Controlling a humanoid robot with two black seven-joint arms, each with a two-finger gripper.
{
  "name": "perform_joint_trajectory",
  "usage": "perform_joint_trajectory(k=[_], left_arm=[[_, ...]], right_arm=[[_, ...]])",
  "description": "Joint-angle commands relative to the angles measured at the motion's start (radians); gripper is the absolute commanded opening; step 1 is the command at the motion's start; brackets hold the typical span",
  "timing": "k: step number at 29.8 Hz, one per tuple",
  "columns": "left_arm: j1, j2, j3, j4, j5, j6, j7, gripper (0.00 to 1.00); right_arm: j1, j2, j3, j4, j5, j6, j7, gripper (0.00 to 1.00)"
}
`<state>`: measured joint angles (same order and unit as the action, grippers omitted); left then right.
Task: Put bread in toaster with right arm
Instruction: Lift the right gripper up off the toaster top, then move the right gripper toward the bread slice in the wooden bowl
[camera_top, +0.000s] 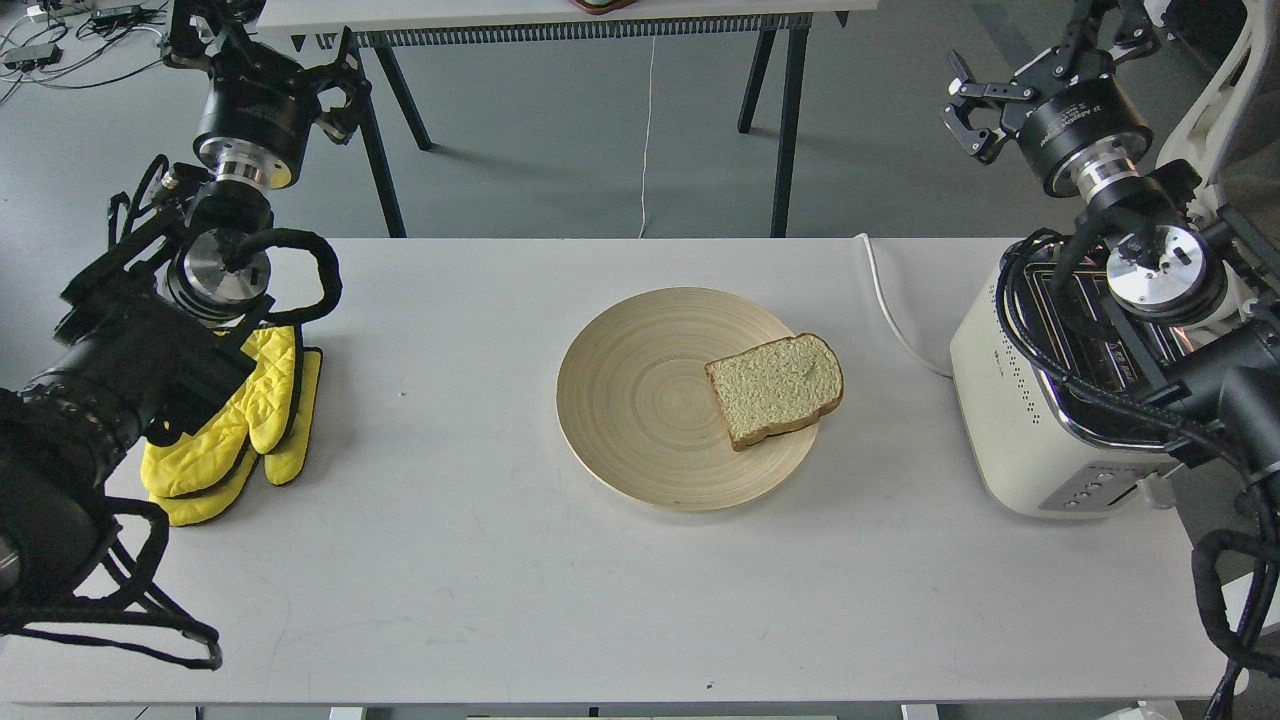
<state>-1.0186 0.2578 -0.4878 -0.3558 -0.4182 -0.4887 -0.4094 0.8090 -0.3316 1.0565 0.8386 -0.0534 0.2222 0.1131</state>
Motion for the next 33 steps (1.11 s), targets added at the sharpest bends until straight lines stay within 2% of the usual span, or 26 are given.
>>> perform_joint_trajectory(k=[1,13,19,24,29,33], left_arm=[[0.000,-0.005,0.002,0.000,0.001,0.000,-0.005,1.00],[0.000,-0.008,-0.003,0.003,-0.001,0.000,-0.003,1.00],[0.000,-0.014,-0.002,0.003,-0.001,0.000,-0.005,1.00],[0.000,-0.015,0.000,0.003,-0.001,0.000,-0.005,1.00],[0.000,-0.017,0.000,0.003,0.001,0.000,-0.006,1.00],[0.000,-0.017,0.000,0.003,0.001,0.000,-0.006,1.00]], right_arm=[[0.002,0.000,-0.006,0.000,-0.002,-0.003,-0.001,1.00],[0.012,-0.015,-0.036,0.011,-0.031,-0.023,-0.006,0.99],[0.015,-0.127,-0.144,0.092,-0.077,-0.034,-0.009,0.99],[0.007,-0.213,-0.268,0.220,-0.320,-0.122,-0.009,0.98],[-0.007,-0.248,-0.394,0.367,-0.641,-0.293,-0.012,0.97],[-0.001,-0.282,-0.498,0.419,-0.801,-0.328,-0.053,0.98]])
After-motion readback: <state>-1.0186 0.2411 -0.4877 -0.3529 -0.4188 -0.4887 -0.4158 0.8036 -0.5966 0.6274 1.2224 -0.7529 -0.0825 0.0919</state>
